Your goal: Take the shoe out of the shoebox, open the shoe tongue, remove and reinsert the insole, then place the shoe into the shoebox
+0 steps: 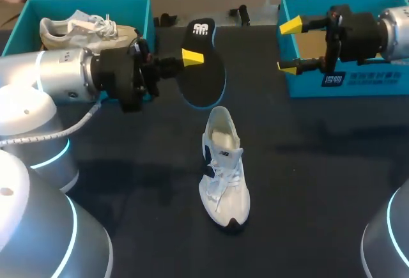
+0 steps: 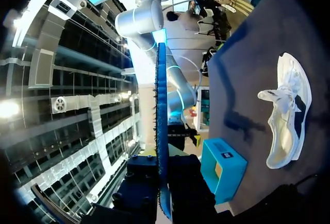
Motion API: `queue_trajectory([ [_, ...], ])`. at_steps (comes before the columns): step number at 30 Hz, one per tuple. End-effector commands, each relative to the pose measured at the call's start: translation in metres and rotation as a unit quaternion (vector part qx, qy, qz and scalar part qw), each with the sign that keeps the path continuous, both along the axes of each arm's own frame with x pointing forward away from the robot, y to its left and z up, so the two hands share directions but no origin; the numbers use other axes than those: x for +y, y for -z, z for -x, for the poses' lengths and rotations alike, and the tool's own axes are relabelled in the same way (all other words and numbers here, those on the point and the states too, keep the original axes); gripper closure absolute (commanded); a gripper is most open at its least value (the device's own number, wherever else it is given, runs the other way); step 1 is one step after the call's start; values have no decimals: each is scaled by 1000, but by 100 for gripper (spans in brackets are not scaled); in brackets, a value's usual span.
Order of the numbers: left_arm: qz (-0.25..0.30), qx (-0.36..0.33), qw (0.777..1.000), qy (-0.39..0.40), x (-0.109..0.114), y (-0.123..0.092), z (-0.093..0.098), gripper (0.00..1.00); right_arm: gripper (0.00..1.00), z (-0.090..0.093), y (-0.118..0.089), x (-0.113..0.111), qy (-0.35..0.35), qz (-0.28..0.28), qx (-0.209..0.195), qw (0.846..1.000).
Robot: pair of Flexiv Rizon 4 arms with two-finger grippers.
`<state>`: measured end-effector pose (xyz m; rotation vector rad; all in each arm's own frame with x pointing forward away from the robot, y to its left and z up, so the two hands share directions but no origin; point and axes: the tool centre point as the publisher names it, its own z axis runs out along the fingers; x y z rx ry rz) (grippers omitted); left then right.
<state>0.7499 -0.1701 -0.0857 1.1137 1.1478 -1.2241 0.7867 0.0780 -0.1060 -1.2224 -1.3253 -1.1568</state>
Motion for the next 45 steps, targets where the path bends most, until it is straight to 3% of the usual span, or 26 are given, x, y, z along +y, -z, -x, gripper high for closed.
queue_trajectory([
  [1, -10, -5, 1000, -2, 1, 2, -2, 100, 0, 6, -4, -1, -1, 0, -1, 1000],
  [14, -15, -12, 1000, -8, 0, 3, -3, 100, 0, 6, -4, -1, -1, 0, -1, 1000],
  [17, -70, 156, 985, 23, -9, 5, 4, 100, 0, 6, -4, -1, -1, 0, -1, 1000],
  [19, -126, 282, 951, 23, -14, 2, 9, 100, 0, 6, -4, -1, -1, 0, -1, 1000],
  [20, -124, 285, 950, 34, -14, 0, 11, 100, 0, 6, -4, -1, -1, 0, -1, 1000],
  [22, -157, 385, 908, 43, -13, -3, 13, 100, 0, 6, -4, -1, -1, 0, -1, 1000],
  [23, -151, 395, 906, 31, -12, -6, 12, 100, 0, 6, -4, -1, -1, 0, -1, 1000],
  [24, -159, 443, 882, 38, -10, -9, 11, 100, 0, 6, -4, -1, -1, 0, -1, 1000],
  [28, -162, 533, 829, 43, -5, -11, 10, 100, 0, 6, -4, -1, -1, 0, -1, 1000],
  [32, -134, 662, 735, 60, -4, -14, 9, 100, 0, 6, -4, -1, -1, 0, -1, 1000],
  [35, -121, 757, 638, 71, -4, -14, 11, 100, 0, 6, -4, -1, -1, 0, -1, 1000],
  [36, -121, 773, 619, 75, -4, -14, 12, 100, 0, 6, -4, -1, -1, 0, -1, 1000],
  [41, -47, 906, 399, 131, -6, -13, 16, 100, 0, 6, -4, -1, -1, 0, -1, 1000],
  [42, -30, 917, 373, 136, -6, -11, 15, 100, 0, 6, -4, -1, -1, 0, -1, 1000],
  [45, 13, 932, 330, 151, -6, -7, 15, 100, 0, 6, -4, -1, -1, 0, -1, 1000],
])
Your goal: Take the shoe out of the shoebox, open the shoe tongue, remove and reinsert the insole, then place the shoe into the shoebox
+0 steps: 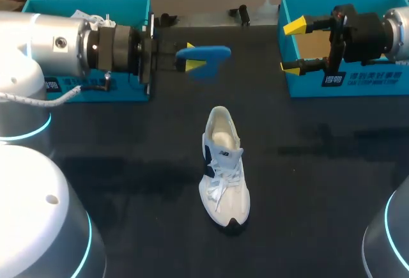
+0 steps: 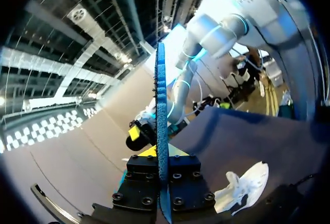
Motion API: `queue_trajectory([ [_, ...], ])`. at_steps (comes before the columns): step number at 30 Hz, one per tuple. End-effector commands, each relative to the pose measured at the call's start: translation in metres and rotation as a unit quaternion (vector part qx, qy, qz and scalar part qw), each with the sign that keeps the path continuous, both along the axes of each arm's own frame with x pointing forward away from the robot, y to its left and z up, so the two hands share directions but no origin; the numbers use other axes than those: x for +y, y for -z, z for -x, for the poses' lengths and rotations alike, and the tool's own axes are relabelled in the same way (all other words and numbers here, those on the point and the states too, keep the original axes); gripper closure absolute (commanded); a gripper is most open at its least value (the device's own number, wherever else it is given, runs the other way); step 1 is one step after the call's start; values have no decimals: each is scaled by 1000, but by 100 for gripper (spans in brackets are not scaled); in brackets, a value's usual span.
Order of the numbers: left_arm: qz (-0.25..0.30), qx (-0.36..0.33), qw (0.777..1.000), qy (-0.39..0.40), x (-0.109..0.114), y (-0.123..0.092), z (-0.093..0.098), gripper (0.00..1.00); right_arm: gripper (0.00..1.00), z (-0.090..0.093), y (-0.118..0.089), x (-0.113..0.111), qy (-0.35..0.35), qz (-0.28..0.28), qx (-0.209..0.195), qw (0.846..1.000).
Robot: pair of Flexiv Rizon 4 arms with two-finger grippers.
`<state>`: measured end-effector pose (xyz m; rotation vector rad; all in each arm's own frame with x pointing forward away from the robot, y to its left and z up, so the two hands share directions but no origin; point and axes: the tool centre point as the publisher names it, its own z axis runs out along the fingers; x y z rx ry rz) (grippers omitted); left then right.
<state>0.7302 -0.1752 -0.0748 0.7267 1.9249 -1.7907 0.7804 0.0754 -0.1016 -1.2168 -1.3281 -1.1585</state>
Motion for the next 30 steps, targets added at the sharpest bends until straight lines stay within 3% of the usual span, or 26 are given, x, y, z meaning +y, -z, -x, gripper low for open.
queue_trajectory([
  [1, 81, 714, 695, 32, 0, 5, -6, 100, 0, 0, 0, 1, 1, 1, 1, 1000],
  [7, 113, 777, 619, -1, 0, 14, -13, 100, 0, 0, 0, 1, 1, 1, 1, 1000],
  [26, 113, 777, 619, -1, 0, 14, -13, 100, 0, 0, 0, 1, 1, 1, 1, 1000],
  [27, 93, 804, 587, -21, 1, 17, -13, 100, 0, 0, 0, 1, 1, 1, 1, 1000],
  [28, 88, 809, 580, -33, 1, 20, -14, 100, 0, 0, 0, 1, 1, 1, 1, 1000],
  [30, 57, 852, 518, -54, 1, 24, -14, 100, 0, 0, 0, 1, 1, 1, 1, 1000],
])
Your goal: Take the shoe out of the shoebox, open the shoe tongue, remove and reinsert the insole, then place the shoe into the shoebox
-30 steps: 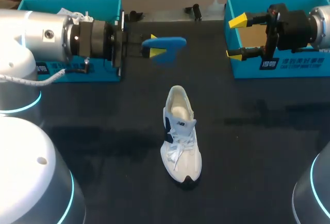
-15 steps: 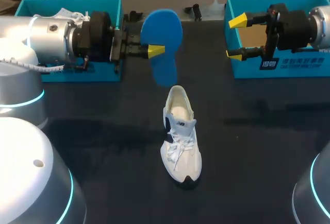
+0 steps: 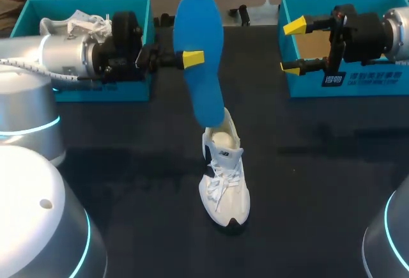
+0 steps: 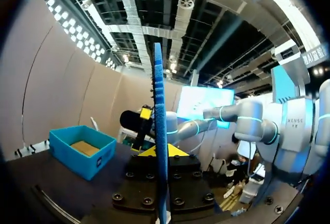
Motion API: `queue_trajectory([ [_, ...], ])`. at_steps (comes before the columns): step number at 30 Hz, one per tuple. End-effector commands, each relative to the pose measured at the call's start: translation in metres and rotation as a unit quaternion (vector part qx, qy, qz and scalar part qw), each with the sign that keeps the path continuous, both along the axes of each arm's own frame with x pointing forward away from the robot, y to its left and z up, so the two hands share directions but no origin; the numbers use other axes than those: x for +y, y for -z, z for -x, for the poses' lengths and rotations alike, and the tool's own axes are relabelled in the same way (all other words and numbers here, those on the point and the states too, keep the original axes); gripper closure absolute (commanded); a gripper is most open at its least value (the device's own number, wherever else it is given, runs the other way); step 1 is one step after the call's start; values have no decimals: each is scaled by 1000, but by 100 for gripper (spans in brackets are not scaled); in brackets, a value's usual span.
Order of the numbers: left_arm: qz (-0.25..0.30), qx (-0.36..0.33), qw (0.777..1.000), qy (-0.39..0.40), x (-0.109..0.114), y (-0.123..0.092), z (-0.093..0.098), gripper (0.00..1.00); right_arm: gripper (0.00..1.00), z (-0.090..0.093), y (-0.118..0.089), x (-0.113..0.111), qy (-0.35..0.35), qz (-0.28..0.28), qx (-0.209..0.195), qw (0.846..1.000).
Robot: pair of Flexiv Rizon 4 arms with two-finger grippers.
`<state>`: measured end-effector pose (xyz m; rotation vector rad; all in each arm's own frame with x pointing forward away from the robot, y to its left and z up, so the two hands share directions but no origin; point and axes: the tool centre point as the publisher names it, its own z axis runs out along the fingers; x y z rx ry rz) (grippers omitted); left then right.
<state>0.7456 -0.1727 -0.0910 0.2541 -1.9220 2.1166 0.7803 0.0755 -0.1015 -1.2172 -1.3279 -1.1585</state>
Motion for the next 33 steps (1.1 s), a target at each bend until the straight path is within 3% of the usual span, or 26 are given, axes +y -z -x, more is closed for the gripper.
queue_trajectory([
  [1, -9, 503, 864, -27, -1, 8, 1, 100, 0, 0, 0, 1, 1, 1, 0, 1000],
  [3, -22, 564, 825, -23, 1, 7, 1, 100, 0, 0, 0, 1, 1, 1, 0, 1000],
  [4, -28, 570, 820, -28, 1, 7, 0, 100, 0, 0, 0, 1, 1, 1, 0, 1000],
  [7, -49, 625, 778, -32, 1, 9, -1, 100, 0, 0, 0, 1, 1, 1, 0, 1000],
  [16, -67, 689, 722, -7, 0, 25, 0, 100, 0, 0, 0, 1, 1, 1, 0, 1000],
  [28, -66, 701, 710, 28, -3, 58, -7, 100, 0, 0, 0, 1, 1, 1, 0, 1000],
  [33, -38, 688, 723, 51, -2, 58, -12, 100, 0, 0, 0, 1, 1, 1, 0, 1000],
])
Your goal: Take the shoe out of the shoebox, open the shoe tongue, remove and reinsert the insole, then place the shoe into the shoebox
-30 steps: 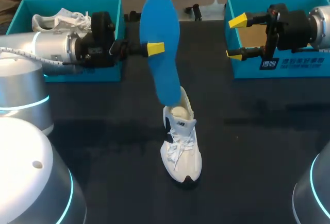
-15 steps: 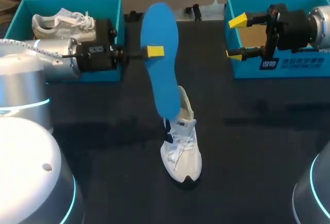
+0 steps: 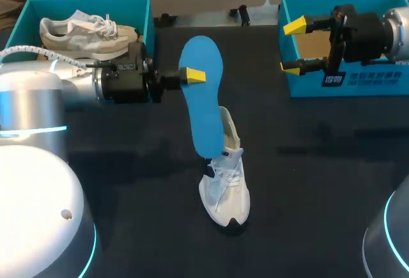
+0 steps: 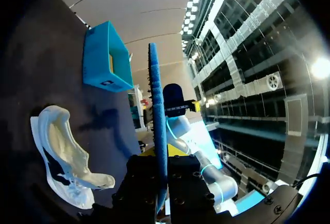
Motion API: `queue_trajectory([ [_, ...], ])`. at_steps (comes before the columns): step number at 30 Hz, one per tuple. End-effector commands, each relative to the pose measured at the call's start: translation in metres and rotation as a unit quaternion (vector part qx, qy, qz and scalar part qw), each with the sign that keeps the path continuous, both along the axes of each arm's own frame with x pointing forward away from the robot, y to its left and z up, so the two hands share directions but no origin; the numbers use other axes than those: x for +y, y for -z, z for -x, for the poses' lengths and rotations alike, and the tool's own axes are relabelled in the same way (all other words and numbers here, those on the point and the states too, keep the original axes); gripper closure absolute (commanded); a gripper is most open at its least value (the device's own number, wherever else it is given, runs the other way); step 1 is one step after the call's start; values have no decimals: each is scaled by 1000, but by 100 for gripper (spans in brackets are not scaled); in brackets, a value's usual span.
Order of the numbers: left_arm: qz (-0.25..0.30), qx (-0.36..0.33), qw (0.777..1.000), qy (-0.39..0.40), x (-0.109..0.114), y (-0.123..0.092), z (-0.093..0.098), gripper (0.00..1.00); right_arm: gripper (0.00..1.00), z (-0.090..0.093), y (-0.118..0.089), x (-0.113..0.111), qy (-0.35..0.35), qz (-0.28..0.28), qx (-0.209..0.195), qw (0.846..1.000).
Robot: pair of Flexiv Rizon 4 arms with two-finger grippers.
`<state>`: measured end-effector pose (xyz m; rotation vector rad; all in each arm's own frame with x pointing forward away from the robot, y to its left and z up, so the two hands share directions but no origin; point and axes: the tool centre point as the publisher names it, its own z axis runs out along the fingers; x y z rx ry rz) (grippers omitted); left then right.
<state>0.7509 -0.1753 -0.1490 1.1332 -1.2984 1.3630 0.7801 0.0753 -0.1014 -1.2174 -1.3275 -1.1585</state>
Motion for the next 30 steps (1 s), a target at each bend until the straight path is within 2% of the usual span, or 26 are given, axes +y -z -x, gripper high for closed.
queue_trajectory([
  [1, 31, 210, 977, 33, 1, -1, -7, 100, 0, 0, 0, 1, 1, 1, 0, 1000],
  [5, 39, 188, 981, 36, 0, -3, -9, 100, 0, 0, 0, 1, 1, 1, 0, 1000],
  [9, 46, 165, 985, 36, -1, -6, -10, 100, 0, 3, 3, 7, 0, 29, -21, 999],
  [11, 47, 148, 987, 35, -1, -7, -10, 100, 0, 6, 1, 9, -3, 35, -40, 999],
  [16, 55, 114, 991, 34, -2, -12, -12, 100, 0, 11, -6, 13, 2, 63, -55, 997],
  [24, 58, 93, 994, 29, -5, -14, -16, 100, 0, 20, -26, 24, 26, 142, -62, 988],
  [30, 48, 72, 996, 21, -7, -9, -24, 100, 0, 24, -39, 38, 34, 210, -67, 975],
])
